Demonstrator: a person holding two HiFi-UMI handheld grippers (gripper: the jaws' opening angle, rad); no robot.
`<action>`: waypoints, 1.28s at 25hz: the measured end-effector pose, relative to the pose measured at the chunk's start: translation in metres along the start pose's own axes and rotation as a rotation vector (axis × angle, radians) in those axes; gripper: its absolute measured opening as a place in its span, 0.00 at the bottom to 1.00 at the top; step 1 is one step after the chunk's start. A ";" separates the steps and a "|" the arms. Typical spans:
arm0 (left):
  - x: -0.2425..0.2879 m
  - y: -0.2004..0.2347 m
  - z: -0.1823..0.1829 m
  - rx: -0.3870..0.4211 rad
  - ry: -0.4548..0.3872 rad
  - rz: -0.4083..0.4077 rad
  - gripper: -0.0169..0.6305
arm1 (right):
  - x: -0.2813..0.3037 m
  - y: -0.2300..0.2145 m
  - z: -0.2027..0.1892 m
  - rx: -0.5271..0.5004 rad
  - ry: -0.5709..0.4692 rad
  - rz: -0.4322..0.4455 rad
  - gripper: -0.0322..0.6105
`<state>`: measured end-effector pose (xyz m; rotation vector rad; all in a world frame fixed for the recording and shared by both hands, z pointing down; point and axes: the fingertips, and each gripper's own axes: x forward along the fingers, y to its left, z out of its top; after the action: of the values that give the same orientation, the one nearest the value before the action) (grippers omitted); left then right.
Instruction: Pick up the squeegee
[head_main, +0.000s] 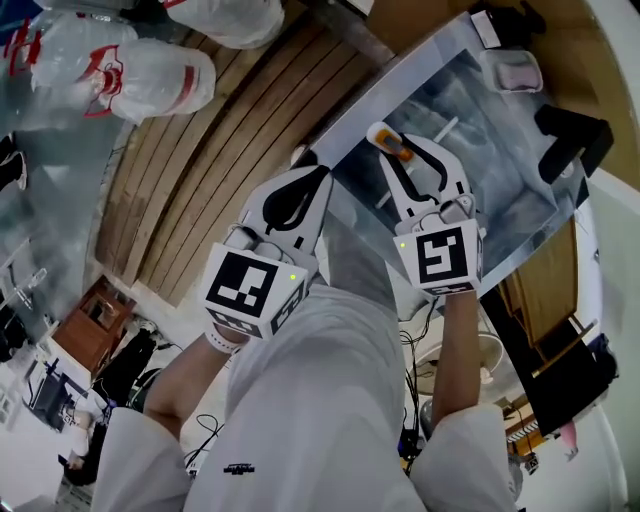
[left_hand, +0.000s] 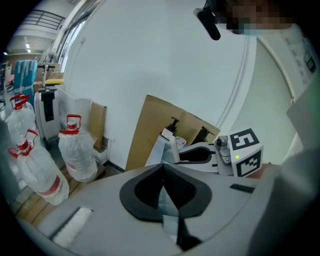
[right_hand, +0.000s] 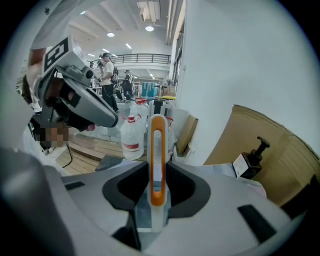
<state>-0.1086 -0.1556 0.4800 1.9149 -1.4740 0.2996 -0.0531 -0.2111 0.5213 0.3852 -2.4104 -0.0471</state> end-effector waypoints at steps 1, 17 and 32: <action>-0.002 -0.004 0.003 0.008 -0.004 -0.005 0.03 | -0.007 -0.002 0.002 0.004 -0.007 -0.016 0.21; -0.040 -0.078 0.052 0.121 -0.109 -0.047 0.03 | -0.150 -0.049 0.046 0.220 -0.235 -0.324 0.21; -0.087 -0.126 0.086 0.194 -0.235 -0.055 0.03 | -0.269 -0.038 0.065 0.290 -0.400 -0.522 0.21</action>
<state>-0.0411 -0.1296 0.3203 2.2038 -1.5874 0.2035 0.1091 -0.1749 0.2963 1.2339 -2.6390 -0.0058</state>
